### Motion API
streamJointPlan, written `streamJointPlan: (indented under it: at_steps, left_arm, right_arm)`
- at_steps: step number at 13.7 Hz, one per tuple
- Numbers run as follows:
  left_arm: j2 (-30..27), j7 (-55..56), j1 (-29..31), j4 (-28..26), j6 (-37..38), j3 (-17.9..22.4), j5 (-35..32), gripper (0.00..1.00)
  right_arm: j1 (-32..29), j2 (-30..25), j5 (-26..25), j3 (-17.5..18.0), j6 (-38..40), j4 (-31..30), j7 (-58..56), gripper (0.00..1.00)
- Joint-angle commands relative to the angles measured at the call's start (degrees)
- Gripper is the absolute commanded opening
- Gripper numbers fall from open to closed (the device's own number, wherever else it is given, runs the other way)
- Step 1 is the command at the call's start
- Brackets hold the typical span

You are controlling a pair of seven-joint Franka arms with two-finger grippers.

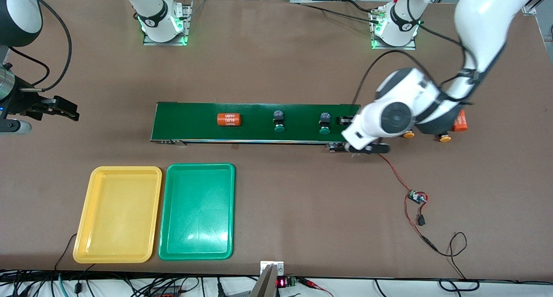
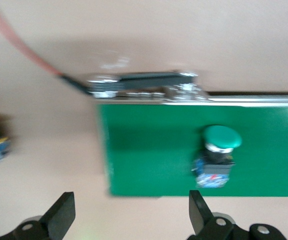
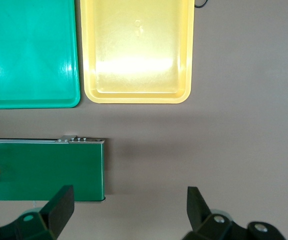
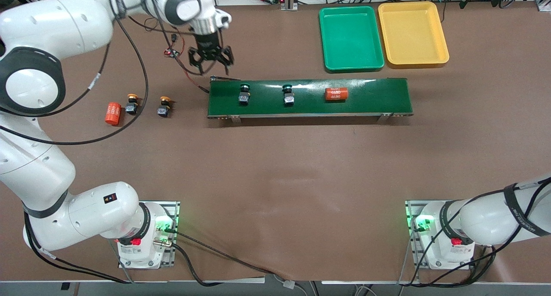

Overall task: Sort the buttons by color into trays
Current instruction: 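Place the second green button on the belt with the left gripper, then place the yellow button on the belt while the right gripper grasps green button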

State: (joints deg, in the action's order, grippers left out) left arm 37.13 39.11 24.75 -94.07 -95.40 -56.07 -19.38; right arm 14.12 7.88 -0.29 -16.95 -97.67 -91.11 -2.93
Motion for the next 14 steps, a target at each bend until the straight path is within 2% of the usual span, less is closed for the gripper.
streamJointPlan:
  at_steps: [1, 4, 5, 9, 12, 14]
  left_arm:
    - [0.22, -1.22, 6.6, 2.94, 4.96, 0.79, -0.3, 1.0]
    - [0.14, -9.46, 9.87, 0.66, 5.76, 3.94, -4.16, 1.0]
    - [0.22, -11.93, 11.79, -2.05, 4.71, 4.65, -5.13, 1.0]
    - [-1.71, -15.82, 20.59, -17.16, -7.93, 4.13, -8.13, 1.0]
    - [-1.89, -15.82, 21.74, -23.77, -15.67, 4.3, -16.63, 1.0]
    - [-1.27, -15.82, 24.2, -26.59, -20.59, 4.39, -17.0, 1.0]
  right_arm:
    - [-0.14, 0.03, 0.55, 0.16, -1.11, -0.12, -0.23, 1.0]
    - [0.03, 0.03, 0.46, 0.16, -1.91, -0.12, -0.23, 1.0]
    - [0.03, 0.03, 0.46, 0.16, -1.91, -0.12, -0.15, 1.0]
    - [0.3, 0.56, 0.46, 0.16, -3.48, -0.12, 0.29, 1.0]
    - [1.52, 1.44, -0.41, 0.51, -2.79, -0.21, 0.21, 1.0]
    - [1.53, 2.66, -0.33, 0.6, -2.7, -0.21, 0.56, 1.0]
